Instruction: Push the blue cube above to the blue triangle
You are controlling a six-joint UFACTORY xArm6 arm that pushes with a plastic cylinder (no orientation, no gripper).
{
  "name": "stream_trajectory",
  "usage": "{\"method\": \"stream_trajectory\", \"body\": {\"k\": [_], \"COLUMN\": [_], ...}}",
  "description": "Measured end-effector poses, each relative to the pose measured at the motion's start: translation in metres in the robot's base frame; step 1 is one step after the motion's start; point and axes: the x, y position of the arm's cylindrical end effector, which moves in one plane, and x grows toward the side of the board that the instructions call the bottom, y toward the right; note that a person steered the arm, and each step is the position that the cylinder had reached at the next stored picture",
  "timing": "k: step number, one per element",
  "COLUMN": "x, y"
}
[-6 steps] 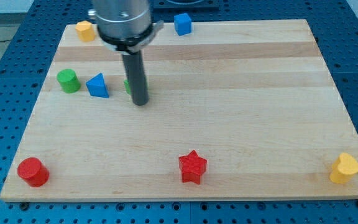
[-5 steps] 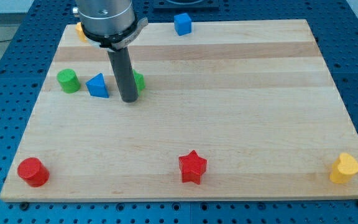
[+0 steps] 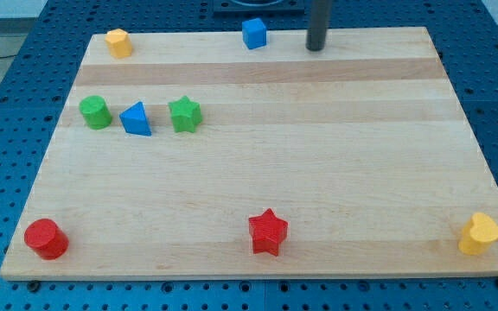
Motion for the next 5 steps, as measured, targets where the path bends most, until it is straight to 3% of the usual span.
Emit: {"method": "stream_trajectory", "body": {"k": [1, 3, 4, 5], "x": [-0.026, -0.026, -0.012, 0.032], "y": [-0.056, -0.1, -0.141, -0.182]}}
